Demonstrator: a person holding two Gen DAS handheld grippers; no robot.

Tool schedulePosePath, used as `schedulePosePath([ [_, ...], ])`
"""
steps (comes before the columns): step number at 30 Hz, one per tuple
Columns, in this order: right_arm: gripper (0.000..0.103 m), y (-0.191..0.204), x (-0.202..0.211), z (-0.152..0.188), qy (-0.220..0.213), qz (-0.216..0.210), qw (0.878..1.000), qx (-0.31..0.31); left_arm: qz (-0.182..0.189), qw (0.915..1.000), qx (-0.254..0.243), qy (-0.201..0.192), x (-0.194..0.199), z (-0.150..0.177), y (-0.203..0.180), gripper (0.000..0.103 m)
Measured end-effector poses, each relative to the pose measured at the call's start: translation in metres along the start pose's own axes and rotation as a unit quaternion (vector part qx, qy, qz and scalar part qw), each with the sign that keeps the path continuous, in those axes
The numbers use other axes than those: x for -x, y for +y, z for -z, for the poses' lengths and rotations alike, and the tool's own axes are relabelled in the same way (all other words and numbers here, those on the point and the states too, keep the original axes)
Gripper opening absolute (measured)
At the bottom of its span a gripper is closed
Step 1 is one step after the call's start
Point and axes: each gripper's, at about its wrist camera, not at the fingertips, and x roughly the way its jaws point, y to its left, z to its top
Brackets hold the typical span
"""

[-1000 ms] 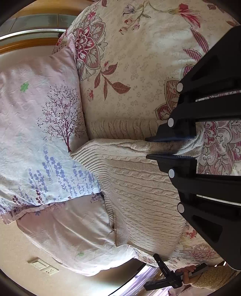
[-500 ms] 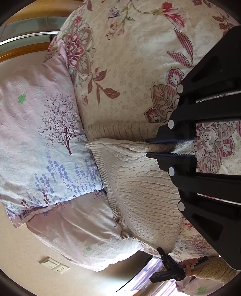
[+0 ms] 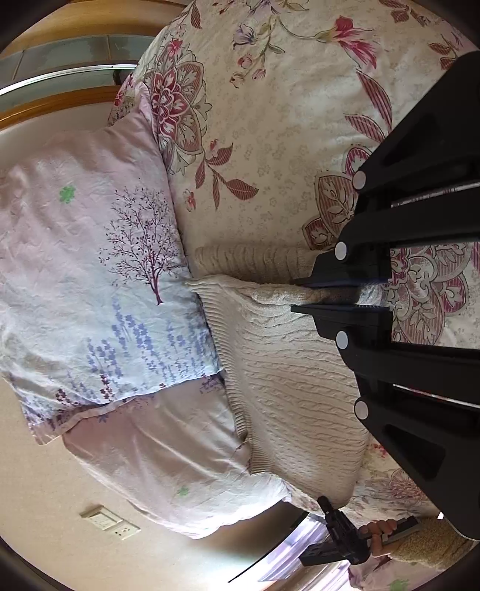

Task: Fold small clothes

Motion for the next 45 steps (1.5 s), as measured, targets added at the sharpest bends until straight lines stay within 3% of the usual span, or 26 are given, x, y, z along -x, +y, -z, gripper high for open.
schedulePosePath([
  [6, 0.007, -0.005, -0.005, 0.011, 0.031, 0.018, 0.999, -0.009, 0.013, 0.9997, 0.019, 0.010, 0.004, -0.001, 0.017, 0.007],
  [10, 0.007, -0.007, 0.007, 0.014, 0.025, -0.018, 0.999, -0.034, 0.019, 0.9994, 0.023, 0.016, 0.004, 0.000, 0.022, 0.007],
  [14, 0.007, 0.000, 0.003, 0.016, 0.034, 0.041, 0.999, 0.010, 0.002, 0.9995, 0.018, 0.024, -0.003, 0.002, 0.027, 0.006],
  [17, 0.007, -0.009, -0.012, 0.022, 0.062, 0.057, 0.996, 0.001, 0.003, 0.9994, 0.020, 0.026, -0.007, 0.006, 0.029, 0.006],
  [23, 0.013, -0.007, -0.016, 0.020, 0.071, 0.074, 0.995, 0.005, -0.004, 0.9997, 0.009, 0.023, -0.008, 0.006, 0.023, 0.008],
  [25, 0.023, -0.006, -0.010, 0.015, 0.059, 0.078, 0.995, 0.003, -0.003, 0.9998, 0.014, 0.012, -0.002, 0.005, 0.023, 0.010],
  [27, 0.023, -0.002, 0.001, 0.007, 0.025, 0.079, 0.997, 0.008, -0.011, 0.9998, 0.003, -0.013, 0.008, 0.003, 0.016, 0.010],
  [29, 0.028, 0.006, 0.010, -0.004, -0.007, 0.066, 0.998, 0.015, -0.012, 0.9990, -0.021, -0.038, 0.017, 0.000, 0.002, 0.021],
  [32, 0.036, 0.021, 0.000, -0.015, -0.004, 0.019, 0.999, 0.026, 0.006, 0.9974, -0.056, -0.044, 0.016, -0.002, -0.023, 0.042],
  [38, 0.036, 0.045, -0.058, -0.018, 0.061, -0.021, 0.997, 0.030, 0.014, 0.9972, -0.073, -0.005, -0.019, -0.001, -0.047, 0.047],
  [42, 0.042, 0.032, -0.089, -0.013, 0.103, 0.017, 0.995, 0.006, -0.009, 0.9980, -0.061, 0.018, -0.036, 0.001, -0.038, 0.048],
  [45, 0.043, 0.027, -0.091, -0.013, 0.090, 0.005, 0.996, 0.002, 0.000, 0.9991, -0.035, 0.023, -0.043, 0.002, -0.024, 0.048],
])
